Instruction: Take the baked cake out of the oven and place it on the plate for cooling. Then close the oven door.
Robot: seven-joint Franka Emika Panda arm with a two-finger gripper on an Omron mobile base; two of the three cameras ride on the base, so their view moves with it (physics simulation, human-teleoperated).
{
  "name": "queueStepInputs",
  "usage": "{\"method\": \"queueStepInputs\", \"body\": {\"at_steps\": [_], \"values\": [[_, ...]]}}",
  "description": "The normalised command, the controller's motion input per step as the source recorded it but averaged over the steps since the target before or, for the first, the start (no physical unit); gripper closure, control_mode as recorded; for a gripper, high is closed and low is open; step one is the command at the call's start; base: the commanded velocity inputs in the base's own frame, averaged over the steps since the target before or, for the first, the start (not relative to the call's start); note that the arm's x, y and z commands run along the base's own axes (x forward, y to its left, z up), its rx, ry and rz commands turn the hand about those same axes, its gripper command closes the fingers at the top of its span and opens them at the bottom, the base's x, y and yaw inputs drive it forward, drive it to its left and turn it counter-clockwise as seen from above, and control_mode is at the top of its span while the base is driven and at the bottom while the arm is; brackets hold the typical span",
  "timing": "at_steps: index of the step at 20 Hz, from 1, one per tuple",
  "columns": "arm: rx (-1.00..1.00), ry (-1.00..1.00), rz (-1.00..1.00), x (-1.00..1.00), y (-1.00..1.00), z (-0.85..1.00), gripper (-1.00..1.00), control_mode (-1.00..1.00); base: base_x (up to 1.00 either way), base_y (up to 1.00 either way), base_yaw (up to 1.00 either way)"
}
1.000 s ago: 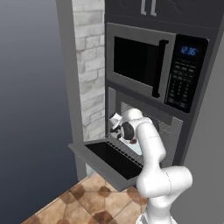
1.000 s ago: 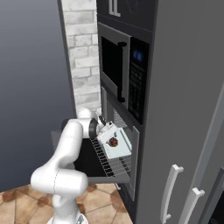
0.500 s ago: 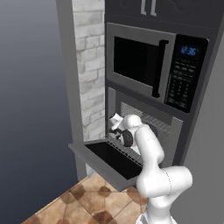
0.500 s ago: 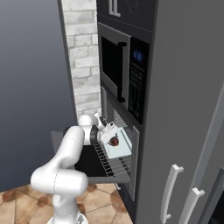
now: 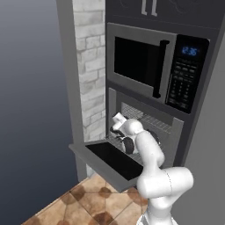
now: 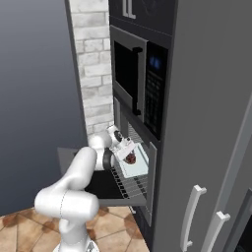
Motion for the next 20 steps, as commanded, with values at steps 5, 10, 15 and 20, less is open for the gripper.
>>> {"method": "queueStepInputs", "body": {"at_steps": [5,10,15,20], "values": [[0.06,0.01,0.00,-0.22,0.00,0.25,1.00,-1.00,0.00,0.00,0.00],[0.09,-0.02,0.00,-0.53,0.15,0.76,1.00,-1.00,0.00,0.00,0.00],[0.06,0.00,0.04,-0.79,0.35,0.76,1.00,-1.00,0.00,0.00,0.00],[0.00,-0.04,0.08,-0.95,0.62,0.43,1.00,-1.00,0.00,0.00,0.00]]}}
